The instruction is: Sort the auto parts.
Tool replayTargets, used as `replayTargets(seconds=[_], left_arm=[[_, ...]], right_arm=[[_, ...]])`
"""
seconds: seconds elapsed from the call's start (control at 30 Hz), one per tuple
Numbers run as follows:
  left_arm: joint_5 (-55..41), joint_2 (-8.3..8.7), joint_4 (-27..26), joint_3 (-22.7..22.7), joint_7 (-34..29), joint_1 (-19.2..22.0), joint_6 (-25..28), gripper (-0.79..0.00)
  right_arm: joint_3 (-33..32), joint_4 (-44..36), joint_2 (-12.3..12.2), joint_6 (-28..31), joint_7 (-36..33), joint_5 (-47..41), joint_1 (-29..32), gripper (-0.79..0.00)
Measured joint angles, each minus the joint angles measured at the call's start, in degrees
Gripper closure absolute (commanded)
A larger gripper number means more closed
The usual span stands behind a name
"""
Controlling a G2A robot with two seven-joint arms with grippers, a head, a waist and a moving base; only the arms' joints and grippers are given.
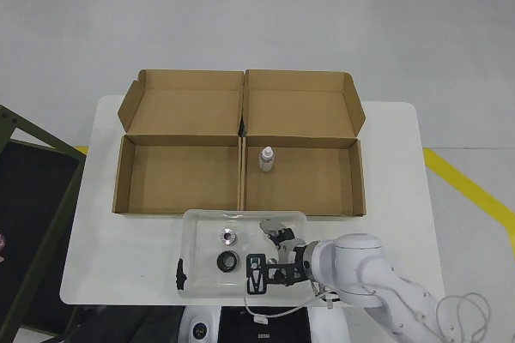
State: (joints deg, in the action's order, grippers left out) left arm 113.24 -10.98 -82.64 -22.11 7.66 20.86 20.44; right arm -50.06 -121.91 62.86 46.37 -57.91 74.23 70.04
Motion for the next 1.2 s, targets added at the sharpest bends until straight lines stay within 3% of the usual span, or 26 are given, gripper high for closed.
replayTargets(seconds=[0.6,0.83,1.0,1.2], left_arm=[[0.0,0.0,0.0,0.0,0.0,0.0,0.0,-0.785],[0.0,0.0,0.0,0.0,0.0,0.0,0.0,-0.785],[0.0,0.0,0.0,0.0,0.0,0.0,0.0,-0.785],[0.0,0.0,0.0,0.0,0.0,0.0,0.0,-0.785]], right_arm=[[5.6,2.5,-1.7,-2.6,-2.6,1.1,-2.7,-0.748],[7.5,3.4,-2.2,-3.4,-3.4,0.6,-3.7,-0.668],[9.0,3.8,-2.4,-4.1,-4.1,0.6,-4.8,-0.548],[10.9,4.8,-2.6,-4.8,-4.8,0.5,-6.6,-0.474]])
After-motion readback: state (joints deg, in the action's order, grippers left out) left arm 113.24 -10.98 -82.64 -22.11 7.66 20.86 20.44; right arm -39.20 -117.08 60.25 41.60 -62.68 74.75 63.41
